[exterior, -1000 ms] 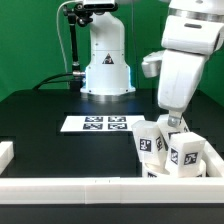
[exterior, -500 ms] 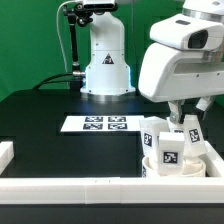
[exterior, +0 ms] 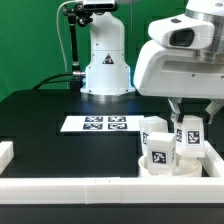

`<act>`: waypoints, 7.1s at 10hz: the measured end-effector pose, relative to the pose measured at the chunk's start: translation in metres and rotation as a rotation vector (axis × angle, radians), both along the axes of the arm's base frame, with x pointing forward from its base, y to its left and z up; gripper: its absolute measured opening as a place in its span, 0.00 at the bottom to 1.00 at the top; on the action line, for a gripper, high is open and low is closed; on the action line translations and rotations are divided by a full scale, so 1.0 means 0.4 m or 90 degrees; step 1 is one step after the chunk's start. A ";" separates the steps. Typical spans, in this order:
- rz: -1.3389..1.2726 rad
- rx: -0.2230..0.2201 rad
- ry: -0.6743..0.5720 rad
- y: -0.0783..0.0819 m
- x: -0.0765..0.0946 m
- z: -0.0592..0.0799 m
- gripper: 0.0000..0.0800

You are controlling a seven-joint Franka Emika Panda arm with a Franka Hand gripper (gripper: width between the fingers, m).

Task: Assemble stool

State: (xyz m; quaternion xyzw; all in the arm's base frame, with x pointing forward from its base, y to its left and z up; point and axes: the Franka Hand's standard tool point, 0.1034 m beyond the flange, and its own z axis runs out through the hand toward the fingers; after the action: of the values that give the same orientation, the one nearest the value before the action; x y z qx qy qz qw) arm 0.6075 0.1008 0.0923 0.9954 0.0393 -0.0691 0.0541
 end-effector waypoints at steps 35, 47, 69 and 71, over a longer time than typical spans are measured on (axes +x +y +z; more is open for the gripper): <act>-0.732 0.106 -0.121 0.011 0.065 0.032 0.81; 0.089 0.090 -0.197 0.030 0.075 0.035 0.81; 0.855 -0.023 -0.093 0.015 0.045 -0.015 0.81; 0.854 -0.023 -0.093 0.013 0.045 -0.015 0.70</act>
Offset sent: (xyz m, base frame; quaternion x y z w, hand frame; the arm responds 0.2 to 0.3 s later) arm 0.0000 0.0000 0.0000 0.0000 0.0000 0.1296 0.9916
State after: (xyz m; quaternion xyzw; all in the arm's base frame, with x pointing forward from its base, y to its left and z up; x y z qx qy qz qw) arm 0.6255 0.1059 0.0863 0.7564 0.6441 0.0461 0.1047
